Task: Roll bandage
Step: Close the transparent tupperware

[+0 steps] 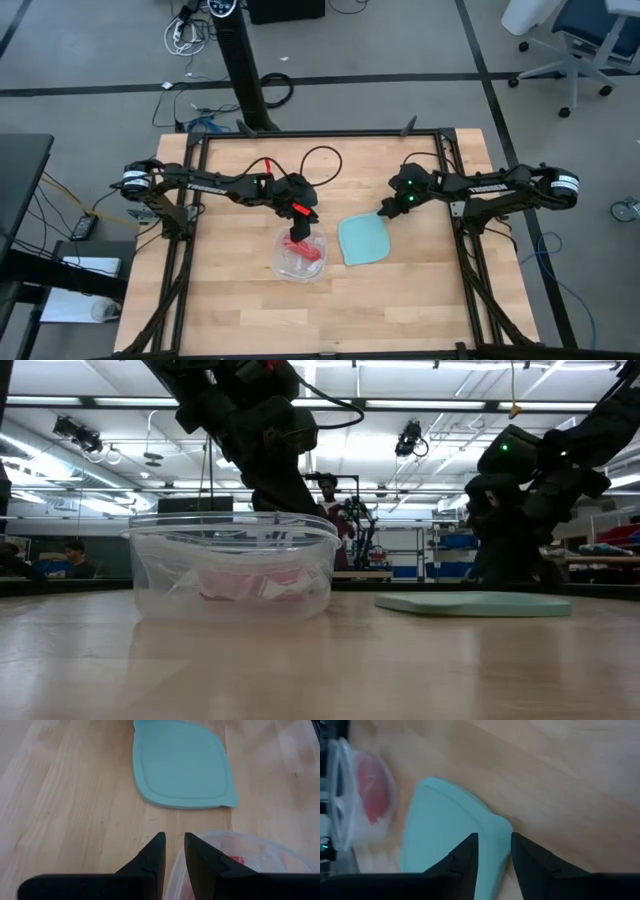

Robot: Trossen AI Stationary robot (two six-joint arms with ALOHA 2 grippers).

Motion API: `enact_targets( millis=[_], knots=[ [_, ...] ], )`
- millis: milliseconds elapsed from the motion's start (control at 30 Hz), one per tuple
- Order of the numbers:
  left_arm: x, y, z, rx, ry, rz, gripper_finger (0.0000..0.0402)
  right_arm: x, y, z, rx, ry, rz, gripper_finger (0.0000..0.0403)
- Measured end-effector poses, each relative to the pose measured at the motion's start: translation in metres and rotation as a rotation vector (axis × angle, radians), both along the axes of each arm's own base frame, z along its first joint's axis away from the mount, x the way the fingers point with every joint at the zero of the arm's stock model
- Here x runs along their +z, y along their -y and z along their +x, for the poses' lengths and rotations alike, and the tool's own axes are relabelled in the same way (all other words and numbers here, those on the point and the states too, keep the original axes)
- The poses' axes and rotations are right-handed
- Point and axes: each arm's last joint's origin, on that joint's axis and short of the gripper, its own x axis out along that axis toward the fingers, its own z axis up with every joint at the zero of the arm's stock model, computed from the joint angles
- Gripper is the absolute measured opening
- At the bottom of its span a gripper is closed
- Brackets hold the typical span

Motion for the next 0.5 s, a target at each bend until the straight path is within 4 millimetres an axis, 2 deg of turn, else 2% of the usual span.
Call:
enact_targets(
  millis=[500],
  knots=[
    [-0.0001, 0.0001, -0.0001, -0.002, -0.001, 0.002, 0.0076, -0.0046, -0.0016, 0.0003, -0.06, -0.053, 0.012, 0.0115]
  ],
)
